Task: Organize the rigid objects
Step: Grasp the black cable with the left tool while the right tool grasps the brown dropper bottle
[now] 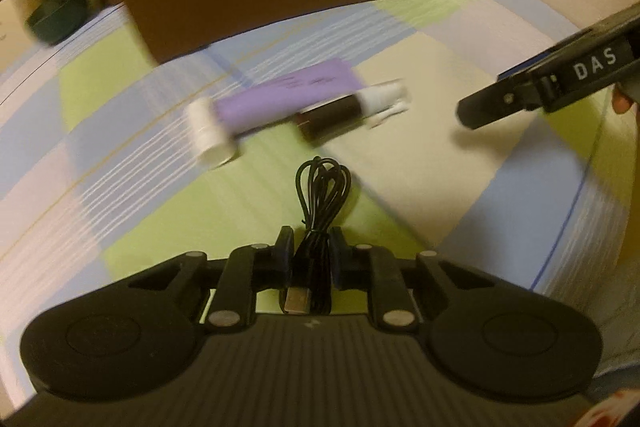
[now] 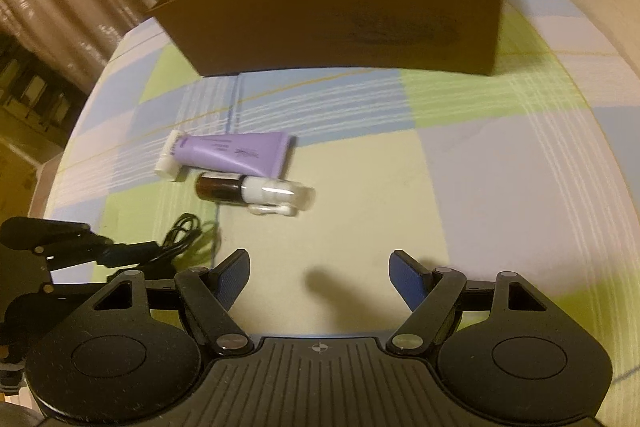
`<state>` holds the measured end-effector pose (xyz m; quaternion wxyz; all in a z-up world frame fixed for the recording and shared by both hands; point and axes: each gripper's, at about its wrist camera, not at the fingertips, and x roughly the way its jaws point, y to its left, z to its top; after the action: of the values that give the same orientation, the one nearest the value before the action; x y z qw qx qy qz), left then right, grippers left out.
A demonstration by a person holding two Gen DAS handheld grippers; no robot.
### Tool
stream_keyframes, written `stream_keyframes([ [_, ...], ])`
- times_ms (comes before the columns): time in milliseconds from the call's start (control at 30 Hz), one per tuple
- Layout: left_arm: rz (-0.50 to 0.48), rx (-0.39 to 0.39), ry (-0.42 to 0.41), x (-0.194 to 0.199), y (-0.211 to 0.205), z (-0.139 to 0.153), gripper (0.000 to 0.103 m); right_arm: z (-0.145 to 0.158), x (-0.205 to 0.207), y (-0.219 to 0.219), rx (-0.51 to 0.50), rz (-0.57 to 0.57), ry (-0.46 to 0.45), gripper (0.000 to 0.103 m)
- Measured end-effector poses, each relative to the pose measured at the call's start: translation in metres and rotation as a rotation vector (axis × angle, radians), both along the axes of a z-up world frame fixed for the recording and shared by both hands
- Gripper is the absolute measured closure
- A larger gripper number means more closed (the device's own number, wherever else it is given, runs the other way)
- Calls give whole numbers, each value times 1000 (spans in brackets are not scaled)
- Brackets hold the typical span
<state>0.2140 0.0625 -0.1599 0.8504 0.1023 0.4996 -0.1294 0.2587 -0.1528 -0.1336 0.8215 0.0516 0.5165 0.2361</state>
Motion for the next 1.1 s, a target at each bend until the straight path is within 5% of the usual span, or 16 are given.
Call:
stream_keyframes([
  [367,362,-3,-30,2,60,11,86,-8,25,49,22,187,-162,27],
  [467,421,-30,-16,6,67,11,86,-18,29,62,4,244,-167,34],
  [600,439,-32,-6,4,69,9,86,-27,25,70,-19,305,-145,48],
  [867,448,-53,15,6,71,5,86,-30,12,90,-9,347,-142,54],
  [1100,455,-58,32,13,72,1,87,-33,10,105,-73,380,-214,70],
])
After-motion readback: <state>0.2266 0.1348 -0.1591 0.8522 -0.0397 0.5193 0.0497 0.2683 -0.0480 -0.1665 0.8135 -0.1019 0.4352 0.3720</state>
